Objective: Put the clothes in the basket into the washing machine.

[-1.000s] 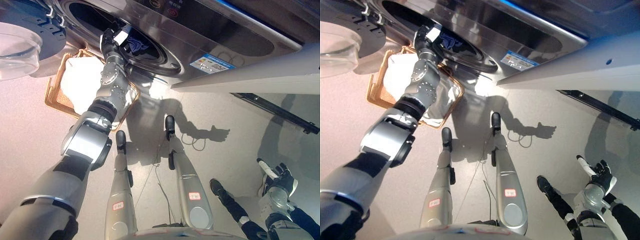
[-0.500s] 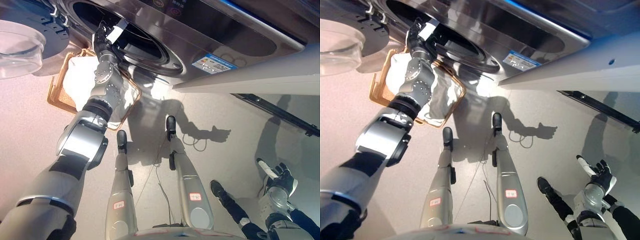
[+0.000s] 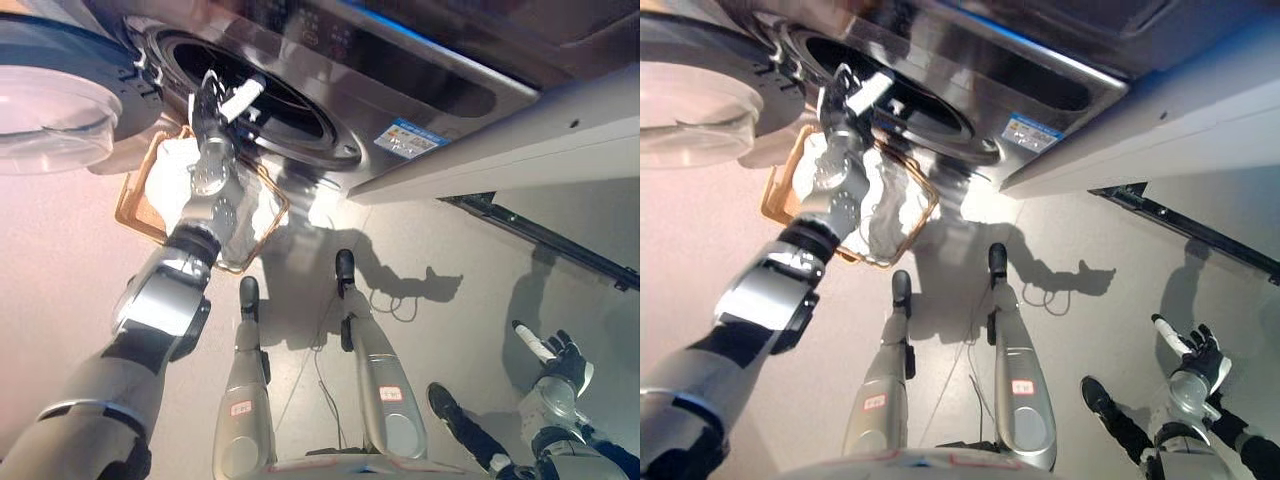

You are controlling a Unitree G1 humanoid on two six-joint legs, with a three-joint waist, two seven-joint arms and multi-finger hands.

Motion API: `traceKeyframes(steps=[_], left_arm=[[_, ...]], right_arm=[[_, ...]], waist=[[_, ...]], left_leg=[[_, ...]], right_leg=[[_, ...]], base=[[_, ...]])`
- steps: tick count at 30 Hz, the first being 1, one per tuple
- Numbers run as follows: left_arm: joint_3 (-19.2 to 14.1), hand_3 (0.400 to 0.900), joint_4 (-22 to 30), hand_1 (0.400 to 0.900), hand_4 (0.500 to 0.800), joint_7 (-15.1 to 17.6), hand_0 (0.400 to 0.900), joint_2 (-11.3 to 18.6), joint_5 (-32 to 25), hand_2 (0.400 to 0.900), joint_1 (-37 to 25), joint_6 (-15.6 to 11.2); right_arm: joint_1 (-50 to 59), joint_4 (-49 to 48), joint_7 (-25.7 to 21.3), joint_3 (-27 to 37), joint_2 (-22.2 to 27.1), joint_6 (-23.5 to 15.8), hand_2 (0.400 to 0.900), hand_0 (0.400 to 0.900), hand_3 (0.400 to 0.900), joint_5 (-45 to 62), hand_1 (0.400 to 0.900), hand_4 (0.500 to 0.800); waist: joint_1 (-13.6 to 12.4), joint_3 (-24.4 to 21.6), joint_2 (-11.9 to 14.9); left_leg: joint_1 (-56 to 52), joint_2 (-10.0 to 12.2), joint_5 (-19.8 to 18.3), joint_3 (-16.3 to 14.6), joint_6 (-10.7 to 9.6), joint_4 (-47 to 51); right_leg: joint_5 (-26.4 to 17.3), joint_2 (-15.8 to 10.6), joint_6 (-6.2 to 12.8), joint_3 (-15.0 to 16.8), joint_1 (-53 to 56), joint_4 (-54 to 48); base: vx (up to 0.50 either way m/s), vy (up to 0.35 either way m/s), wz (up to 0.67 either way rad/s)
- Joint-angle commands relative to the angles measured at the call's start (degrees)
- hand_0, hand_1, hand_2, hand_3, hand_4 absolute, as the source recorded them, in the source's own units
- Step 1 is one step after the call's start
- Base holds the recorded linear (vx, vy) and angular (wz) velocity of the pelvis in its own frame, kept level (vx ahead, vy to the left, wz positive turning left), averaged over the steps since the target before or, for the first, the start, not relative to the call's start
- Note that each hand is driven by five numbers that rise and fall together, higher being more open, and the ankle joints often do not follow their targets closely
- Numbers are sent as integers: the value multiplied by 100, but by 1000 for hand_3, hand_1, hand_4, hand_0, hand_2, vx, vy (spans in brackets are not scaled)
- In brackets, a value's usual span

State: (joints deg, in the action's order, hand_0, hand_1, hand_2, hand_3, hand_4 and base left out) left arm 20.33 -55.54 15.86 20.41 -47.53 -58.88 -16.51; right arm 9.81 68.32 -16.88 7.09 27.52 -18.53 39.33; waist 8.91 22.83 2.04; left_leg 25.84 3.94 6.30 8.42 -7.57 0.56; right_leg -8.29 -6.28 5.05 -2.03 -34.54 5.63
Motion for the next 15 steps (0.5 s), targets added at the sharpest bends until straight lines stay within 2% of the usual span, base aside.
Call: traceKeyframes(steps=[1,6,15], left_arm=[[-284,900,152,900,800,-97,900,-89,424,900,282,-468],[-459,900,478,900,800,-222,900,-81,428,900,1081,-449],[-748,900,439,900,800,-494,900,61,814,900,2236,-223]], right_arm=[[-815,349,-123,469,688,-57,900,900,900,12,900,800],[-855,454,-40,588,801,79,900,900,900,-183,900,800],[-893,714,73,596,812,325,900,900,900,-650,900,800]], waist=[[-92,-600,-192],[-237,-654,-170],[-441,-952,-101]], left_leg=[[-174,-448,-201,18,631,-69],[-578,-509,-373,-1,659,-255],[-1610,-477,-482,-21,652,-121]], right_leg=[[222,259,51,-68,376,256],[293,242,48,-66,956,173],[411,281,33,-135,1995,-96]], base=[[43,29,5],[47,31,1],[54,-4,-2]])
